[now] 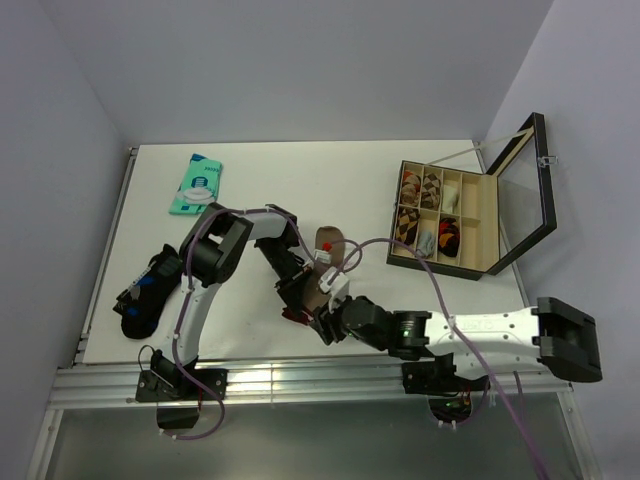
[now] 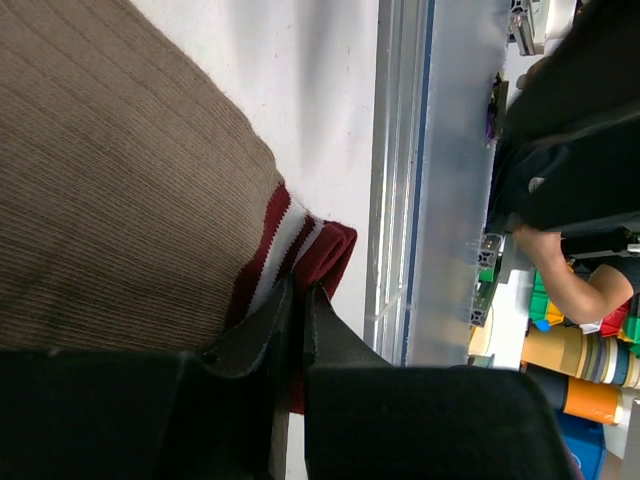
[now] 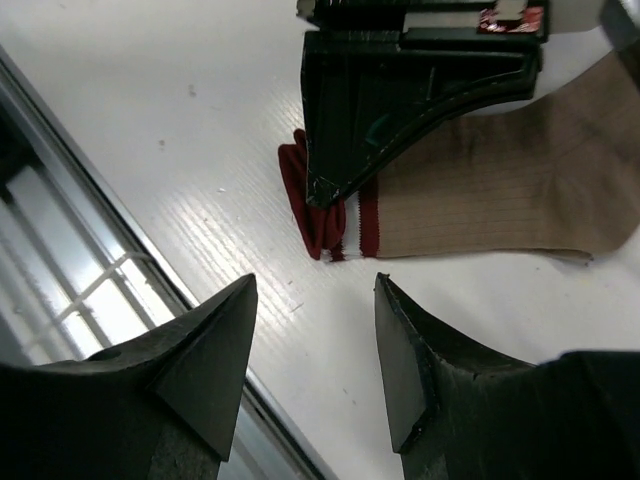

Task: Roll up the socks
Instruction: Roll the sock at the center of the board.

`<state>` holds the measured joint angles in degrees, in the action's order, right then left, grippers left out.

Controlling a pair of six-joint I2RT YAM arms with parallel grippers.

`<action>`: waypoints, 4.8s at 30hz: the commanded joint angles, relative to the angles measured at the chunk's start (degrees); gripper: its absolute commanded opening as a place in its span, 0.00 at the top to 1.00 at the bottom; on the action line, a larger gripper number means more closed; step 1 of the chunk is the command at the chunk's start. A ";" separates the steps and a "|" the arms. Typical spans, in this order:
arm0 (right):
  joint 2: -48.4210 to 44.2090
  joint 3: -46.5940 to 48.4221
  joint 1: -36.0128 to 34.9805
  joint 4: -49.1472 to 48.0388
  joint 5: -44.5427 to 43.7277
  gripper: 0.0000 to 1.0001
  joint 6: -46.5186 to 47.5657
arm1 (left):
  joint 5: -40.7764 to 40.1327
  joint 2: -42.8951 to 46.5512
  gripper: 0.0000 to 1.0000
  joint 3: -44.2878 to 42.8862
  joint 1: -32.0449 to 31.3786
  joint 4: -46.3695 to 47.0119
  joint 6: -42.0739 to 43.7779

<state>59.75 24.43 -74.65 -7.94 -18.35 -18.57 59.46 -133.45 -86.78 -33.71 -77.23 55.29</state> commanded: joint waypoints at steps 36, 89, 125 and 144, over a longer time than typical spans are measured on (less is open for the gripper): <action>31.57 8.62 -0.67 -16.22 -8.90 0.63 3.37 | 1.44 -1.20 1.00 -0.41 0.14 -0.38 -2.11; 39.65 7.74 40.37 -14.47 64.31 1.00 -27.13 | -40.73 62.08 0.48 54.60 -10.93 82.75 -18.73; 40.36 5.90 46.62 -10.43 68.89 1.00 -32.23 | -50.33 45.38 0.61 59.89 -26.93 101.14 -6.42; 17.80 9.94 47.41 6.53 48.70 0.53 -25.99 | -28.18 40.37 0.98 35.29 -21.49 50.90 -8.27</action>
<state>83.74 31.57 -27.77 -4.27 37.98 -46.15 23.20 -92.31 -48.23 -57.49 -12.14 47.88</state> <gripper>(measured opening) 0.445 0.167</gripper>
